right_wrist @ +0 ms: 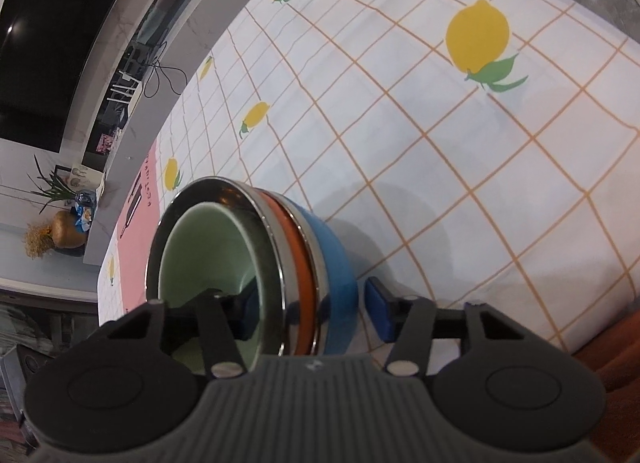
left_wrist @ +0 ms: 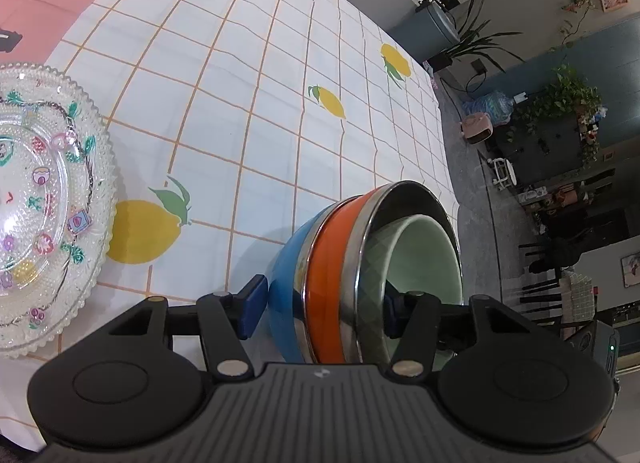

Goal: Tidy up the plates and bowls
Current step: 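Carry the bowl stack over the glass plate stack and lower it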

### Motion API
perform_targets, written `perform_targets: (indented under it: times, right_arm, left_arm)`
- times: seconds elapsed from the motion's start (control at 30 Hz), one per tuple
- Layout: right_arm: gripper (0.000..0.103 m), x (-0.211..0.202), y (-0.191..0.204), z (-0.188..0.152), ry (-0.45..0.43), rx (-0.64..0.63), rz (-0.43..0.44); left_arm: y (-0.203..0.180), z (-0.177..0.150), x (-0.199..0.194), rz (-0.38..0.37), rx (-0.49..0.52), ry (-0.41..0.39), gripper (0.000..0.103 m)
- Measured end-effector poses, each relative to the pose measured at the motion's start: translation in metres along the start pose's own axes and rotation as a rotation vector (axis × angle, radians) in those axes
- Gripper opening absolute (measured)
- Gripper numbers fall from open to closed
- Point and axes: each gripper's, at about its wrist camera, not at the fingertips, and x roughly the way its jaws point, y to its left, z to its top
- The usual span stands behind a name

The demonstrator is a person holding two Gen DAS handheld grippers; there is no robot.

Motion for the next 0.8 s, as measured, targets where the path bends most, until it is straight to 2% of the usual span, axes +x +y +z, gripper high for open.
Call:
perform_targets:
  times: [0.13, 0.4, 0.8]
  right_arm:
    - [0.045, 0.002, -0.001, 0.001, 0.009, 0.026, -0.005]
    - [0.044, 0.003, 0.000, 0.003, 0.010, 0.052, -0.022]
    - [0.044, -0.001, 0.010, 0.001, 0.001, 0.028, -0.032]
  left_arm:
    - [-0.003, 0.003, 0.002, 0.014, 0.005, 0.011, 0.062]
    - [-0.010, 0.005, 0.004, 0.052, 0.007, 0.022, 0.059]
    - [-0.010, 0.003, -0.011, 0.043, -0.003, 0.004, 0.059]
